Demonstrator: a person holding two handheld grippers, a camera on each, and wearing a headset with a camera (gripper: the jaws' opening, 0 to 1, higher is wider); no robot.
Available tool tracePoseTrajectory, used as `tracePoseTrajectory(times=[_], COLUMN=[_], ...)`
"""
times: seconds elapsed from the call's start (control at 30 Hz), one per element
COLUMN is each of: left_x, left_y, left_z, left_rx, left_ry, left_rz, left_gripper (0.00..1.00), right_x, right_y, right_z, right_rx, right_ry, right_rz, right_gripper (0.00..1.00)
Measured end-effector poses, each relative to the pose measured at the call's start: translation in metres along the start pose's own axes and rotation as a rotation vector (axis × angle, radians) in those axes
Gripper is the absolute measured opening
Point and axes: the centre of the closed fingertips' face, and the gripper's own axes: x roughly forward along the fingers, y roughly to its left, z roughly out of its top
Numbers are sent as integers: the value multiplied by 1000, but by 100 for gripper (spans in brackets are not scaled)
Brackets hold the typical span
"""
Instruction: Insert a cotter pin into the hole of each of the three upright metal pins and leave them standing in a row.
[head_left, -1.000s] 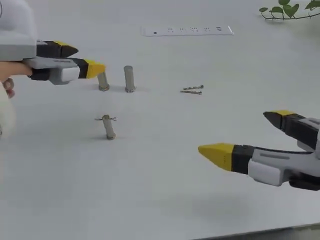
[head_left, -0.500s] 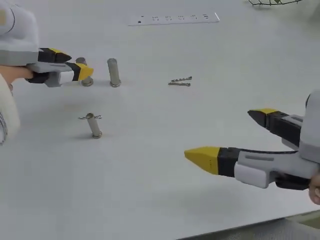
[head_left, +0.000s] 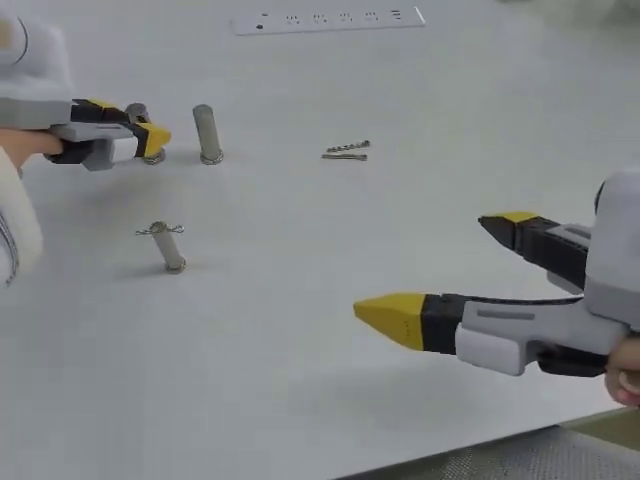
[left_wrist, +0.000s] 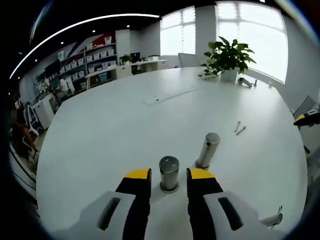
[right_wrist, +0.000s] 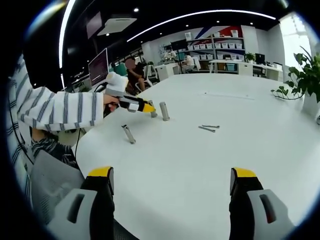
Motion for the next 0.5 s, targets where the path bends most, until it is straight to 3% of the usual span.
tracePoseTrajectory(times=[0.17,0.37,0.5], left_x=[4,6,6], left_y=[-3,0,0], left_z=[-1,0,-1], left_rx=[-22,-11,-41], left_ry=[3,-2,-9], left_rz=[-13,1,-16], left_gripper=[13,10,10], right_x=[0,2,3], right_y=[2,3,6], right_z=[1,1,1], right_rx=[0,2,8], right_ry=[2,8,6], right_rz=[4,9,15], right_gripper=[95,95,94])
